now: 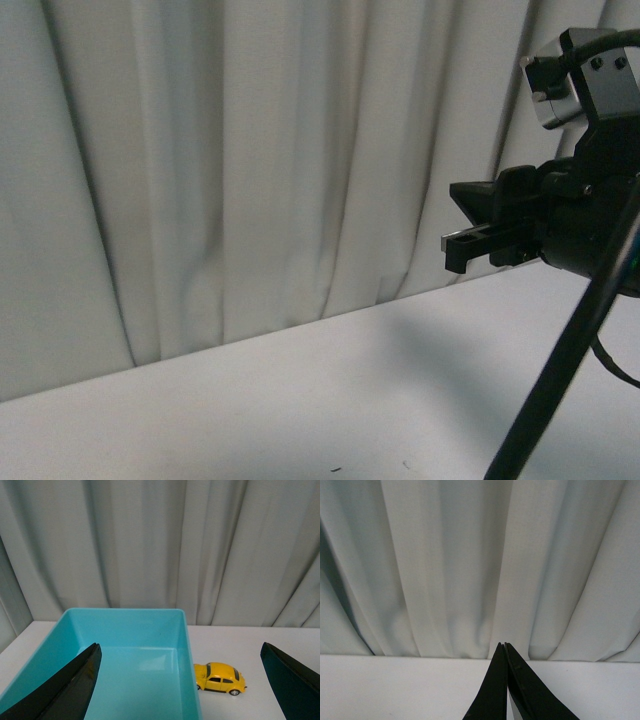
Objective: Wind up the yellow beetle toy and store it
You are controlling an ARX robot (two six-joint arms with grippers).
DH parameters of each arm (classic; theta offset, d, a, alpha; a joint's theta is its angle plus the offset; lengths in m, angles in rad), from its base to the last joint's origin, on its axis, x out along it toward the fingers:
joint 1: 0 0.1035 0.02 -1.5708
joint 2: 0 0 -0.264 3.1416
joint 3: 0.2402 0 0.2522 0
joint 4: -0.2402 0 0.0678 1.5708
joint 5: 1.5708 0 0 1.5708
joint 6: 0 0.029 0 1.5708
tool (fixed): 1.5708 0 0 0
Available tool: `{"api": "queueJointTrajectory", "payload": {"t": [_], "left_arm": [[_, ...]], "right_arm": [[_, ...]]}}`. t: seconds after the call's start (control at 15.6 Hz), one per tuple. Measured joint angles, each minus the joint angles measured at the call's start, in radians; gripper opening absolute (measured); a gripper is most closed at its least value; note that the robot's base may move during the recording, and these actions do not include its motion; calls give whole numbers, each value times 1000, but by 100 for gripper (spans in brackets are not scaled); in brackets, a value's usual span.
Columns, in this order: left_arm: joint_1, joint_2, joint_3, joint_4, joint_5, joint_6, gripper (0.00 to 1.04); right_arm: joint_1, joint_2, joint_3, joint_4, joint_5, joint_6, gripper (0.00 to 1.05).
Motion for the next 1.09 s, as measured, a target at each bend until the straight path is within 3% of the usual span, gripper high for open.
{"api": "queueJointTrajectory", "payload": {"t": [0.32, 0.58, 0.64, 0.89, 1.02, 1.09], "left_arm": [[0, 0, 0, 0, 1, 0, 98], [0, 0, 0, 0, 1, 0, 98], [0, 0, 0, 0, 0, 0, 98], [0, 0, 0, 0, 0, 0, 98], [0, 0, 0, 0, 0, 0, 98], [0, 0, 0, 0, 0, 0, 98]], "right_arm": [[90, -212, -155, -48, 81, 23, 2], [89, -365, -217, -123, 87, 24, 2], [89, -361, -253, -53, 87, 25, 2], [89, -513, -292, -196, 87, 26, 2], [89, -644, -303, -322, 87, 26, 2], [89, -816, -303, -473, 87, 26, 2]]}}
